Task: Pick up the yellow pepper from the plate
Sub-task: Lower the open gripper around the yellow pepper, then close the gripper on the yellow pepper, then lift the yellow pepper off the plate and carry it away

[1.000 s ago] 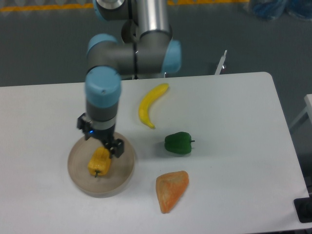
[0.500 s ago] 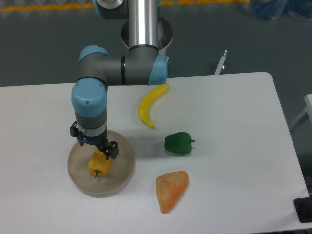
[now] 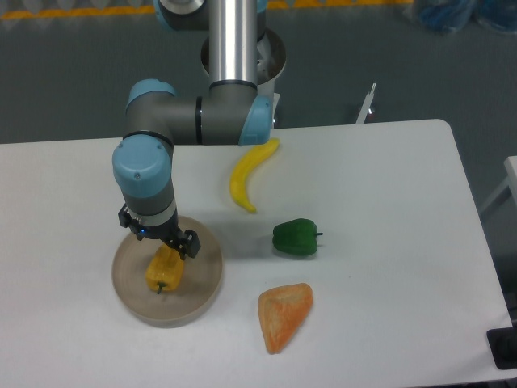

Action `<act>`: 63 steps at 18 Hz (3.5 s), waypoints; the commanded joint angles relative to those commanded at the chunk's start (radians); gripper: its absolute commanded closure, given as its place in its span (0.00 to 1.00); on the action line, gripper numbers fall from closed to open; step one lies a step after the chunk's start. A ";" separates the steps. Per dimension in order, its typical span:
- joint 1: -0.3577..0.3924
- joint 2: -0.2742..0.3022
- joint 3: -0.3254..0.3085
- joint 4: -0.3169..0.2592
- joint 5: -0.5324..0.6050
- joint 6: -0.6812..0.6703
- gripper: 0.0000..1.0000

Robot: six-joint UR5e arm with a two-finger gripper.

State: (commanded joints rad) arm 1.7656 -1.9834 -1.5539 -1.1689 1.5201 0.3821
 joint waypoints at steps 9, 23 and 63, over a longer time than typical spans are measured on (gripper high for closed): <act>-0.002 -0.037 0.000 0.091 0.081 -0.074 0.00; -0.031 -0.089 -0.002 0.117 0.078 -0.072 0.00; 0.564 -0.071 0.255 -0.135 0.048 1.087 1.00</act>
State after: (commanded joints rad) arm 2.3301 -2.0539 -1.2993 -1.3039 1.5677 1.4695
